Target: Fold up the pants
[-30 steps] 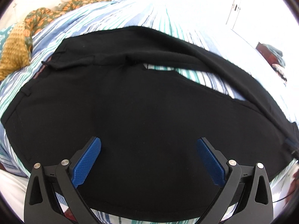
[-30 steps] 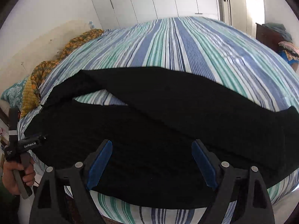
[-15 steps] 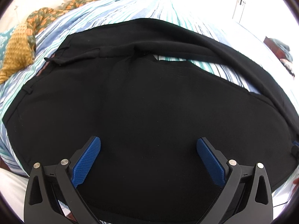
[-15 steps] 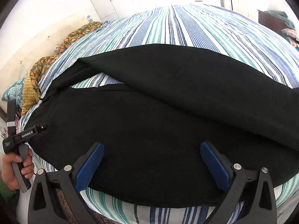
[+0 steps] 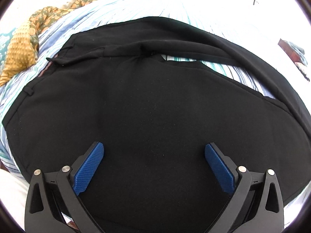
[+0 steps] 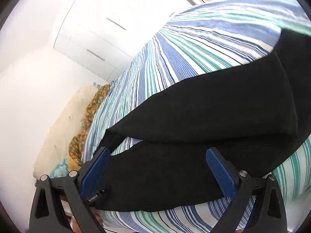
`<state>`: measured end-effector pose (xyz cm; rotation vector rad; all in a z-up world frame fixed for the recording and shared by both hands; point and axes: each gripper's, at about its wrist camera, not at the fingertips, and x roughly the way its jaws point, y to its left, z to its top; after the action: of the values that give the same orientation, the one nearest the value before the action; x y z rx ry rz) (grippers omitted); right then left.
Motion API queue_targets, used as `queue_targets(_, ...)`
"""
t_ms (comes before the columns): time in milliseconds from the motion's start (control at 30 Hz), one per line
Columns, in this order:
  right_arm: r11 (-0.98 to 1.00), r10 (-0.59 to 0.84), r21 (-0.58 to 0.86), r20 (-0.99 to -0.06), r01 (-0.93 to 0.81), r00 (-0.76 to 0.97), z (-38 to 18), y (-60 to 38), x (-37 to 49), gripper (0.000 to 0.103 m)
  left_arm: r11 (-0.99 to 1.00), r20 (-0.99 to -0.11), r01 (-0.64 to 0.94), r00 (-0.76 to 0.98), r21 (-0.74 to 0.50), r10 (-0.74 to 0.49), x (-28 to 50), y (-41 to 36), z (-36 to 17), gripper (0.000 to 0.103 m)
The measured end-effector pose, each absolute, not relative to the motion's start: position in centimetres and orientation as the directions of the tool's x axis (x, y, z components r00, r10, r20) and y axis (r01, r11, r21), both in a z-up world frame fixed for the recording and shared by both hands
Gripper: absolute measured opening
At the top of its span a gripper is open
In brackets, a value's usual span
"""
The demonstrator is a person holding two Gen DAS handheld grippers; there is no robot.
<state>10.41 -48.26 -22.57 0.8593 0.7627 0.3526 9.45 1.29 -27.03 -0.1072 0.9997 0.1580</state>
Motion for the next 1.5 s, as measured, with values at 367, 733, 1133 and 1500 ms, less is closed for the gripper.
queue_targets(367,0.635,0.312,0.699,-0.623,0.33,0.717,-24.5,-51.9,12.4,0.063,0.985,-0.841,-0.173,0.53,0.016,0.107,9.5,0.8,-27.0,0.102)
queue_targets(733,0.674,0.481,0.738,-0.449,0.009,0.753,-13.7,-53.7,12.2,0.005,0.843,-0.784,-0.247,0.554,-0.478,-0.282,21.5,10.5,-18.2,0.102)
queue_targets(1133,0.61,0.673,0.709,-0.226,-0.355,0.704,-4.4,-52.4,5.0,0.005,0.78,-0.832,-0.363,0.442,-0.509,-0.337,31.4,13.4,-21.2,0.008)
queue_targets(1500,0.683,0.606,0.668,-0.291,-0.296,0.741,-3.3,-54.8,15.2,0.005,0.839,-0.593,-0.209,0.789,-0.503,-0.159,18.7,17.4,-3.8,0.008)
